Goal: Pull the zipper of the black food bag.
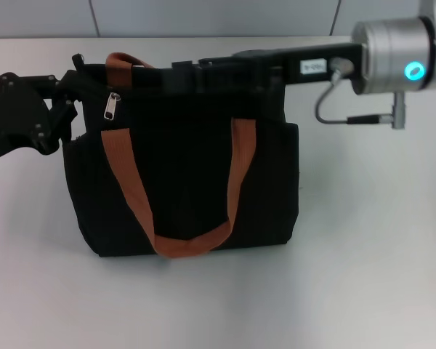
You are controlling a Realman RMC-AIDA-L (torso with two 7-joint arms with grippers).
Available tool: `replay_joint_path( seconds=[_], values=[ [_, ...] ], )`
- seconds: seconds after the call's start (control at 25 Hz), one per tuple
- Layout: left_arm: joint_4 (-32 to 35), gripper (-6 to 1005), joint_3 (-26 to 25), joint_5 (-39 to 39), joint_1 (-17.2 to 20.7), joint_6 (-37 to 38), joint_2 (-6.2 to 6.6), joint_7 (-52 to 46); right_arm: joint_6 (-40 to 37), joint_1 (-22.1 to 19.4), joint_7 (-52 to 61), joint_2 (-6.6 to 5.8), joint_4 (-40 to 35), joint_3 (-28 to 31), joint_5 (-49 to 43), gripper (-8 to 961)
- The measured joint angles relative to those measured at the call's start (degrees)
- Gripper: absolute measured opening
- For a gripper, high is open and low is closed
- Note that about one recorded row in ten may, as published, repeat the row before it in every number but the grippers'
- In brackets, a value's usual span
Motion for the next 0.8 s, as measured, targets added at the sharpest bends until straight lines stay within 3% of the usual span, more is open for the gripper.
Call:
replay_joint_path(
  seconds=[0.24,0.8],
  values=[
    [0.0,-1,0.0,-0.8,0.5,0.4,-0.32,0.1,5.4,2.8,15.5,-0.22,-3.0,-6.5,-0.4,774],
    [-0.3,-2,-0.2,-1.0,1.1,2.1,-0.97,2.6,9.5,6.5,27.4,-0.20,-1.9,-10.7,-2.7,371]
  ],
)
